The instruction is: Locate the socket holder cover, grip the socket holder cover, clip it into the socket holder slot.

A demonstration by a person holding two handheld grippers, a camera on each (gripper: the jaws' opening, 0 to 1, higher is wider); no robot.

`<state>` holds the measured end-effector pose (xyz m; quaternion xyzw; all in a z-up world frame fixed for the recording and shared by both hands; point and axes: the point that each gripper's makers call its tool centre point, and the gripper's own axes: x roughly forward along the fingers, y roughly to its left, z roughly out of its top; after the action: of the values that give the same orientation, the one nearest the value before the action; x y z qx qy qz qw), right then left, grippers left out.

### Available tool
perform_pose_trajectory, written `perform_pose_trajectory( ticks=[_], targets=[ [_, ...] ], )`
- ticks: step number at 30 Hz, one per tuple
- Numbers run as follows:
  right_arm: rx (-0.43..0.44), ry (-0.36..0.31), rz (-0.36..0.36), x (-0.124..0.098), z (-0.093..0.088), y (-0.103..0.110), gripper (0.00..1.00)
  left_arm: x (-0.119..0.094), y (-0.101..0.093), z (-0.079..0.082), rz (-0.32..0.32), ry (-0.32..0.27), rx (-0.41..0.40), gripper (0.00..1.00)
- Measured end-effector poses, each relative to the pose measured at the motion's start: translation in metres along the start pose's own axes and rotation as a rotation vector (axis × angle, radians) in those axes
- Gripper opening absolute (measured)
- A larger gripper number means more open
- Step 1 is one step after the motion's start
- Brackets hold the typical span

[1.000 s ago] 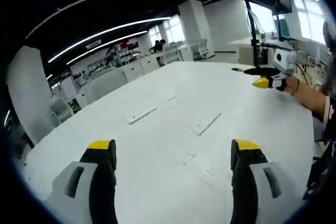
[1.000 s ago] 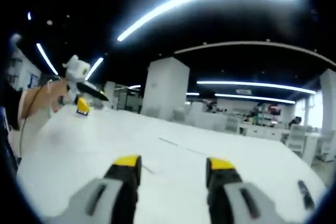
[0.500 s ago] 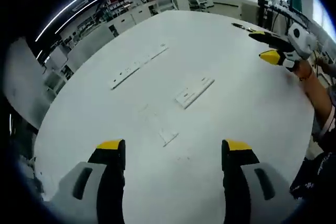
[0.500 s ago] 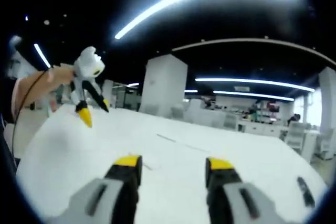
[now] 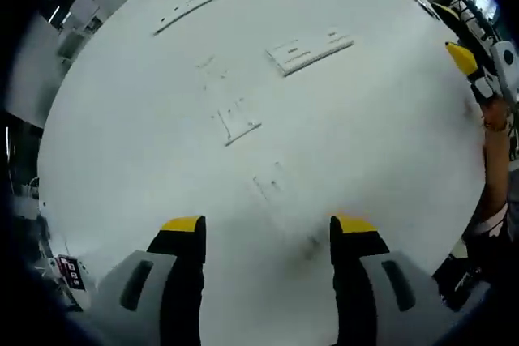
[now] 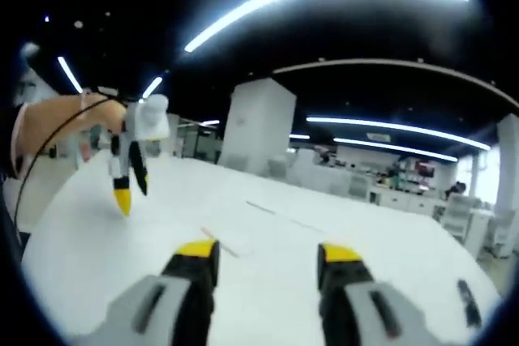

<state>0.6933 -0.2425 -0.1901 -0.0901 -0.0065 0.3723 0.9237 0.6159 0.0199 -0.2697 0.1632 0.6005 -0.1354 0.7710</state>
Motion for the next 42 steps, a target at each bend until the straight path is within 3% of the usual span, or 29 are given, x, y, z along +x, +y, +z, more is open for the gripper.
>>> perform_pose_trajectory(
  ticks=[8,14,31,42],
  targets=[
    [-0.015,0.0,0.002,-0.002,0.002,0.001,0.5,0.006,-0.011,-0.002,-0.022,0.026,-0.121,0.52],
    [-0.017,-0.003,0.006,-0.003,0.003,0.005,0.5,0.012,-0.021,-0.006,-0.049,0.061,-0.169,0.49],
    [-0.023,0.004,0.007,0.0,0.0,0.002,0.5,0.012,-0.024,-0.01,-0.021,0.081,-0.212,0.41],
    [-0.027,0.004,0.008,0.0,-0.002,0.004,0.49,0.013,-0.016,0.004,-0.021,0.077,-0.211,0.35]
  ],
)
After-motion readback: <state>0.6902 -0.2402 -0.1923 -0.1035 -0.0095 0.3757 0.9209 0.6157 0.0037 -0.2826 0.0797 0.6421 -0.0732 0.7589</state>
